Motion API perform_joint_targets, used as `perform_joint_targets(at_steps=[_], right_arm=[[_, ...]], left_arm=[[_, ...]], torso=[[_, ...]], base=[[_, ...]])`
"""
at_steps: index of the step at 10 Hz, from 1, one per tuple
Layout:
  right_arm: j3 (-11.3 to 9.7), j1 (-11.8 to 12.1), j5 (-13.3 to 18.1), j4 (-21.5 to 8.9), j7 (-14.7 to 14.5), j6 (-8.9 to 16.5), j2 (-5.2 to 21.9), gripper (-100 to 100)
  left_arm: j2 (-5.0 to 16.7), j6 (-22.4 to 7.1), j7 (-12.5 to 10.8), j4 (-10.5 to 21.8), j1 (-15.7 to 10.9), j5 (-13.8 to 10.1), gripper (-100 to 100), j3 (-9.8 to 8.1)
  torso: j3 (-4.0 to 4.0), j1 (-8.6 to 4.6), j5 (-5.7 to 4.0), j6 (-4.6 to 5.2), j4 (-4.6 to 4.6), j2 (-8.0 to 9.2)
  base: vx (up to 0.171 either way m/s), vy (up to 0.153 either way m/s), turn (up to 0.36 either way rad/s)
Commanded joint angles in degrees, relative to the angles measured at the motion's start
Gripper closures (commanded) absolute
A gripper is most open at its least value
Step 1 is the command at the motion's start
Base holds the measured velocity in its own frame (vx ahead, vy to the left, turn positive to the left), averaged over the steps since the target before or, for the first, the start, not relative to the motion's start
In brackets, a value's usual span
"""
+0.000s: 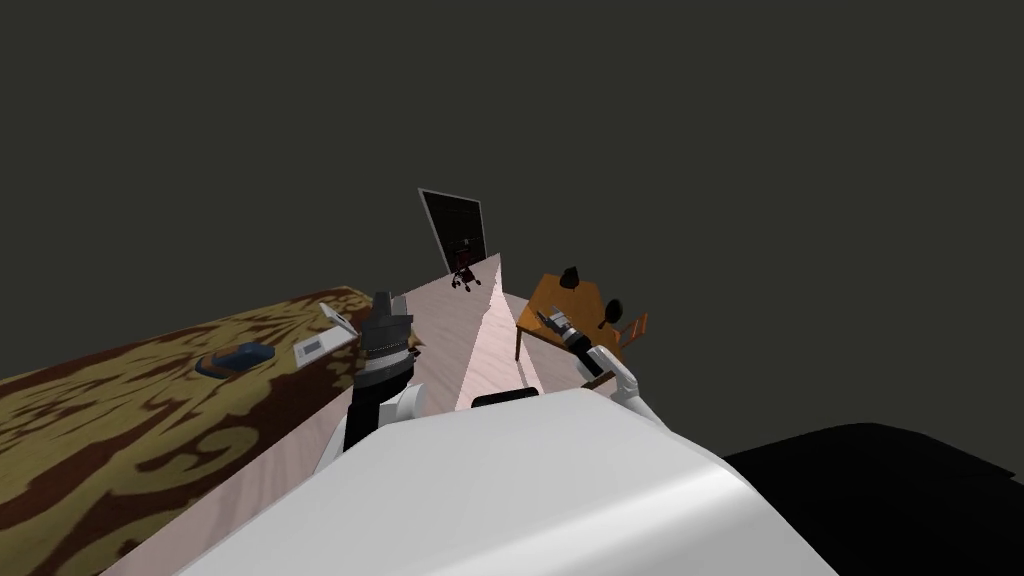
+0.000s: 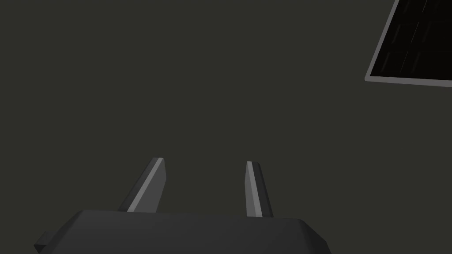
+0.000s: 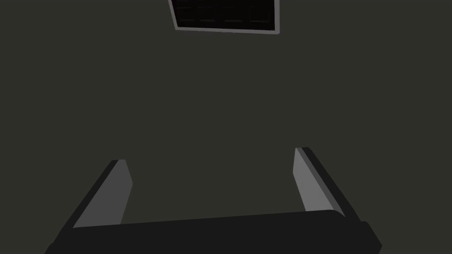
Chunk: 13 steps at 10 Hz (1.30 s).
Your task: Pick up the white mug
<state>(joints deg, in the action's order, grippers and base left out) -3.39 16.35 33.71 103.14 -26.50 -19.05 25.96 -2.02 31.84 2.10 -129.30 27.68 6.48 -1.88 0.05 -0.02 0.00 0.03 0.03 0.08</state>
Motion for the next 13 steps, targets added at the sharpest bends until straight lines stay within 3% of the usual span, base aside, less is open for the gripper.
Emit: perform_joint_targets(at_steps=[1,2,4,6,11,13], right_arm=[[-0.21,-0.54,2.15,-2.84,-2.01,1.27,1.82,-100],[-0.52,-0.91,3.87,-4.28,-3.52,2.34,3.15,-100],[-0.52,-0.91,3.87,-5.13,-3.79,2.34,3.15,-100],[-1.26,-1.46,7.15,-8.85,-7.29,4.41,5.68,-100],[-2.10,-1.80,10.17,-14.56,-10.78,6.35,7.99,-100],[-3.00,-1.94,12.88,-18.58,-14.10,8.12,10.06,-100]], left_arm=[[0.00,0.00,0.00,0.00,0.00,0.00,0,0.00],[0.00,0.00,0.00,0.00,0.00,0.00,0,0.00],[0.00,0.00,0.00,0.00,0.00,0.00,0,0.00],[0.00,0.00,0.00,0.00,0.00,0.00,0,0.00],[0.00,0.00,0.00,0.00,0.00,0.00,0,0.00],[0.00,0.00,0.00,0.00,0.00,0.00,0,0.00]], torso=[[0.00,0.00,0.00,0.00,0.00,0.00],[-0.02,-0.01,0.00,-0.02,-0.01,-0.04],[-0.04,0.00,0.00,0.01,-0.02,-0.07],[-0.06,-0.03,-0.01,-0.02,-0.02,-0.11],[-0.09,-0.03,-0.01,-0.01,-0.03,-0.16],[-0.10,-0.04,-0.01,0.00,-0.04,-0.17]], base=[[-0.014,0.014,0.076],[-0.008,0.017,0.120],[0.000,0.009,0.020],[0.007,0.012,0.099],[0.016,0.009,0.052],[0.034,0.005,0.081]])
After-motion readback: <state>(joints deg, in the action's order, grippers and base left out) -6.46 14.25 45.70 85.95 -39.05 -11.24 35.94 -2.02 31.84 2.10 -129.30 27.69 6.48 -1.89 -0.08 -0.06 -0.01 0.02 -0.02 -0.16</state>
